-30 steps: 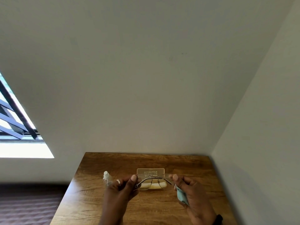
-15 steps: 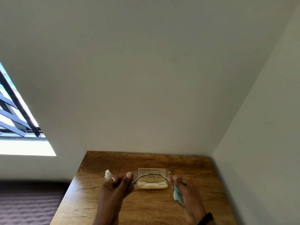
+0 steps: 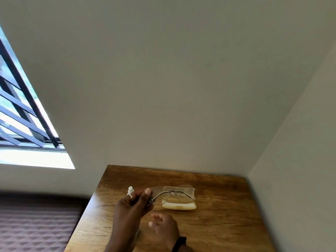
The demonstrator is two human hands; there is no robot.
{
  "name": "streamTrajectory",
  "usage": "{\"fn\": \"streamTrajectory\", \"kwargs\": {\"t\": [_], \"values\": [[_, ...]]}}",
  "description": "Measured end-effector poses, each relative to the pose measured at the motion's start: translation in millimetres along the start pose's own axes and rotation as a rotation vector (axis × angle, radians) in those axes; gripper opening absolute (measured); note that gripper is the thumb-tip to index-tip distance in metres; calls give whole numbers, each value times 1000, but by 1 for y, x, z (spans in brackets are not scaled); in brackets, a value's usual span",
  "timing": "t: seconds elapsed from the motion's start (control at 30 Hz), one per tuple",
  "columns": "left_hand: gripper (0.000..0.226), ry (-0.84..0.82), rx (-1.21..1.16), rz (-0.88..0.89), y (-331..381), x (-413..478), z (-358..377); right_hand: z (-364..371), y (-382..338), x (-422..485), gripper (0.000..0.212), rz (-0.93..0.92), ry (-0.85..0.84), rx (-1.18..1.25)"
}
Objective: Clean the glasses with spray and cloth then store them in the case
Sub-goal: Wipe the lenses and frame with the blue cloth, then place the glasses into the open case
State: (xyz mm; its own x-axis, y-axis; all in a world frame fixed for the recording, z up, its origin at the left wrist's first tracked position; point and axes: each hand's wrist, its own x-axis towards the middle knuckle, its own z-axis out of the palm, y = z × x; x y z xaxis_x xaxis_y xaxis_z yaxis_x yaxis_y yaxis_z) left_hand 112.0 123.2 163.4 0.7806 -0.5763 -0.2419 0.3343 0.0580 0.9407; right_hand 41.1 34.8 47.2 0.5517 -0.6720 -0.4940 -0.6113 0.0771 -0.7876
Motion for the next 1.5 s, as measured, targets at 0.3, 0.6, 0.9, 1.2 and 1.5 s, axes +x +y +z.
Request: {"fn": "streamTrajectory", "kwargs": {"t": [0.3,0.6,0.9,1.2,1.5], "values": [[18,-76,36,-42,-14,9,7,-131,-12,-48,14,-214,391,506],[20,-169,59,-95,-27,21,27,-161,-14,-64,26,-262,343,530],[20,-182,113,-126,-49,40,30,-151,2,-39,11,-211,362,520],[13,-104,166,-163,-84,72,30,-137,13,10,12,-38,349,531],[18,-60,269,-224,-117,110,26,-128,25,59,6,63,342,501]]}}
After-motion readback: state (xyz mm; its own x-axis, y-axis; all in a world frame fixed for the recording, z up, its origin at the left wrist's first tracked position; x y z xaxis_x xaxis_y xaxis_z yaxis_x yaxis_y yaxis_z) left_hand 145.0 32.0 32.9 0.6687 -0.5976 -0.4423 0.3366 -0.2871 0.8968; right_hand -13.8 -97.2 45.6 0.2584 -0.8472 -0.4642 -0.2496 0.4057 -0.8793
